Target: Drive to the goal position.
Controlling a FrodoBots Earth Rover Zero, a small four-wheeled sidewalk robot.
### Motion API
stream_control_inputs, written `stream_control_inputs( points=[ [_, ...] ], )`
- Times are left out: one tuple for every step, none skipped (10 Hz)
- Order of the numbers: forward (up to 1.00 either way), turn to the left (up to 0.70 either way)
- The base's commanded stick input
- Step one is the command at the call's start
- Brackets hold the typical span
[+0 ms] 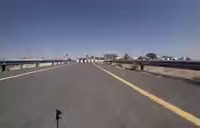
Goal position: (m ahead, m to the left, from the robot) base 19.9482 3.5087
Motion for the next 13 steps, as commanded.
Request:
stream_control_inputs(
  points=[
    [0.70, 0.00],
    [0.70, 0.00],
    [0.70, 0.00],
    [0.70, 0.00],
    [0.70, 0.00],
    [0.70, 0.00],
    [0.70, 0.00],
    [0.70, 0.00],
    [0.70, 0.00],
    [0.70, 0.00],
    [0.70, 0.00],
    [0.70, 0.00],
    [0.70, 0.00]
  ],
)
